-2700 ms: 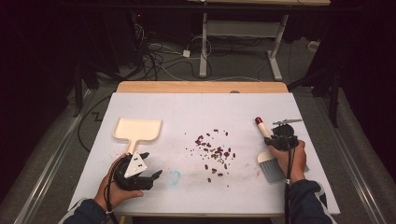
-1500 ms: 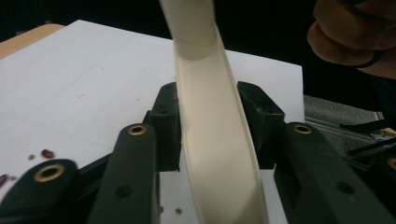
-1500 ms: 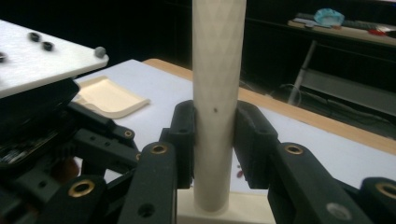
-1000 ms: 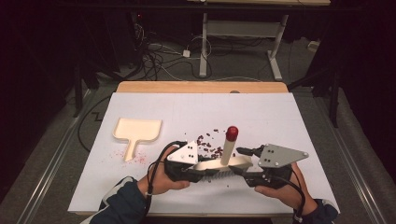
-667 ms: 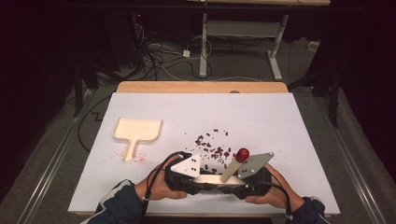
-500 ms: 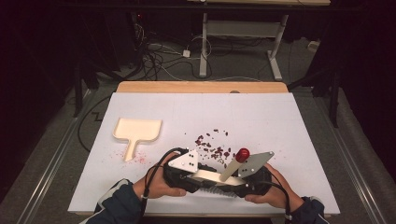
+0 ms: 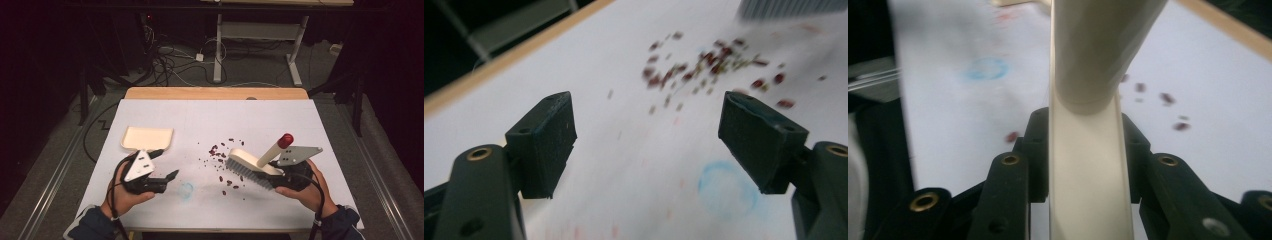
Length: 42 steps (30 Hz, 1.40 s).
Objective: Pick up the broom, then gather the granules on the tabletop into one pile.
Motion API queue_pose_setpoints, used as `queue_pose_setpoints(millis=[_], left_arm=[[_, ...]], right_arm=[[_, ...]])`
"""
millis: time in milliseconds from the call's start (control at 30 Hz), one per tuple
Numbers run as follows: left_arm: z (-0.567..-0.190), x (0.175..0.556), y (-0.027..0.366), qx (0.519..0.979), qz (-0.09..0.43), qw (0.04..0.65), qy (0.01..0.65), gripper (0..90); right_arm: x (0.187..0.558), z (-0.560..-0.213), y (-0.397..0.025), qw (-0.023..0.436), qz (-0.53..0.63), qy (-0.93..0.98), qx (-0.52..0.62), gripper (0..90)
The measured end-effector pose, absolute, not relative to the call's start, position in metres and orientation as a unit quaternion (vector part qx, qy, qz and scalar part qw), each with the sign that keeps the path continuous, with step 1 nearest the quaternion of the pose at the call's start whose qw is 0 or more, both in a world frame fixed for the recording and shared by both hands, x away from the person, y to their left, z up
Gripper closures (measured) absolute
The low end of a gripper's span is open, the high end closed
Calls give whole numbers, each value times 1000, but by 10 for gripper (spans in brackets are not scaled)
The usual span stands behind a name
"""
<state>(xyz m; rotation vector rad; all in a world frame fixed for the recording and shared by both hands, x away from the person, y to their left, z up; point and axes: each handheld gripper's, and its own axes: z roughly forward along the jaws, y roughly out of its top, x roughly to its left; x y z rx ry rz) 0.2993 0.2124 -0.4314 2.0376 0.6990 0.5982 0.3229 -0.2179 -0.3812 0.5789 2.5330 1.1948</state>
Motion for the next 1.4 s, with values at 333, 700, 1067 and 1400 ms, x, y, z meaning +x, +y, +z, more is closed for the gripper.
queue_pose_setpoints(millis=[333,700,1067,1400], left_arm=[[-460,282,236,827,238,396,320,219],[-464,286,232,841,232,383,305,218],[-468,288,230,849,226,368,303,219],[-471,289,229,856,216,363,300,218]], right_arm=[[342,-385,-248,226,380,852,281,674],[383,-401,-251,266,362,834,321,674],[456,-409,-208,313,305,846,305,675],[471,-438,-159,324,277,866,261,676]])
